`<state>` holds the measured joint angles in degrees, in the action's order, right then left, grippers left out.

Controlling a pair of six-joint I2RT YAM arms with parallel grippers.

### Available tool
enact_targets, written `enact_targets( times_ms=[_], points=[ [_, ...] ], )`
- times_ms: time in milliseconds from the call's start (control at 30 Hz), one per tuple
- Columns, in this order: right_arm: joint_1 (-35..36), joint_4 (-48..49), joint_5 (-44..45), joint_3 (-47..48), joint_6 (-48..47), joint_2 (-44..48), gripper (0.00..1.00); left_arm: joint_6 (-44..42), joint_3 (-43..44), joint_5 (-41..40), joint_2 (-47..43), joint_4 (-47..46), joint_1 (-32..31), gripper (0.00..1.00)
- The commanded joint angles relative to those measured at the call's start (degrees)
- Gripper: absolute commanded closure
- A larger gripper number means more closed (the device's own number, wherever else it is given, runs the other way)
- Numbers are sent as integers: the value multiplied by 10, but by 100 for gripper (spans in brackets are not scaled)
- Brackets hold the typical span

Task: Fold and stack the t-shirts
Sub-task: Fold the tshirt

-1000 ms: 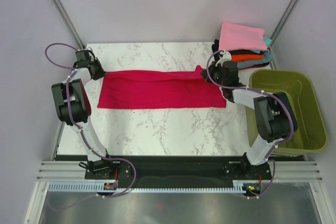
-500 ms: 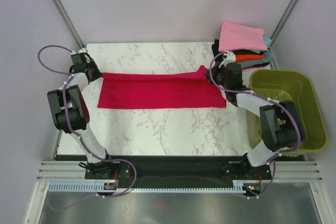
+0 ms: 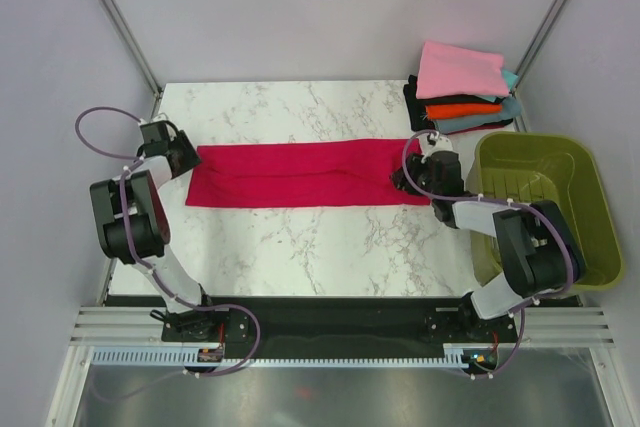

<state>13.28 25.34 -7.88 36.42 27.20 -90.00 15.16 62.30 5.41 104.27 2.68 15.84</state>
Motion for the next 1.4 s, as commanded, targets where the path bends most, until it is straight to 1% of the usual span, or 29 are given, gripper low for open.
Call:
enact_targets(
  times_ms=[0,167,233,267,300,333,367,433,467,500,567,600,667,733,800,833,867,900,933,967,1000,1033,1067,1133,1167,1200,1267,1300,1367],
  points=[
    [-1,39,11,-41,17,43,44,4,-31,-52,-59,-57,14,41],
    [-1,2,31,-72,10,117,44,38,-34,-81,-139,-56,24,34],
    [0,-10,30,-60,7,140,44,55,-12,-88,-165,-3,24,35],
    [1,-30,24,-51,7,143,44,80,-2,-88,-199,14,24,35],
    [3,-44,23,-39,1,143,44,90,2,-80,-218,57,24,35],
    [5,-56,24,-12,-3,140,44,98,2,-69,-244,73,23,35],
    [8,-77,30,1,-6,134,44,115,-2,-41,-291,96,23,35],
    [15,-95,36,48,-18,106,44,116,-15,3,-347,139,23,35],
    [17,-116,45,65,-22,91,44,120,-27,51,-374,151,23,35],
    [19,-129,53,105,-26,73,45,119,-65,77,-436,155,21,35],
    [21,-162,60,144,-37,17,46,124,-115,129,-499,164,20,35],
    [24,-172,67,179,-39,-2,46,119,-166,139,-553,167,20,35],
    [25,-221,75,213,-38,-46,49,116,-233,138,-601,171,20,35],
    [39,-243,116,230,-35,-51,50,108,-247,131,-619,177,18,35],
    [67,-271,151,231,-29,-47,48,107,-224,179,-589,183,7,37],
    [75,-283,186,234,-27,-48,48,111,-212,181,-539,183,-10,38],
    [85,-304,203,237,-20,-51,48,109,-180,140,-504,185,-31,38],
    [102,-310,222,236,-15,-55,48,106,-164,111,-474,187,-86,37],
    [107,-308,236,233,-8,-57,48,108,-143,82,-409,189,-112,36],
    [111,-304,235,229,0,-61,47,113,-100,39,-374,190,-133,36],
    [114,-300,233,223,13,-72,47,116,-77,27,-340,190,-170,35],
    [115,-298,231,223,17,-79,47,124,-53,22,-295,189,-180,35],
    [115,-300,226,223,22,-86,47,126,0,23,-217,192,-188,35],
    [116,-297,226,222,30,-101,47,130,50,26,-136,209,-198,35],
    [116,-297,223,223,31,-105,46,131,93,12,-103,216,-198,35],
    [116,-298,222,228,29,-118,46,130,111,5,-39,219,-198,35],
    [115,-311,226,237,23,-131,45,116,167,-6,20,246,-198,35],
    [115,-314,226,245,22,-142,45,110,180,-9,62,254,-198,35],
    [112,-314,227,254,14,-156,44,108,200,-22,96,271,-198,36]
  ],
)
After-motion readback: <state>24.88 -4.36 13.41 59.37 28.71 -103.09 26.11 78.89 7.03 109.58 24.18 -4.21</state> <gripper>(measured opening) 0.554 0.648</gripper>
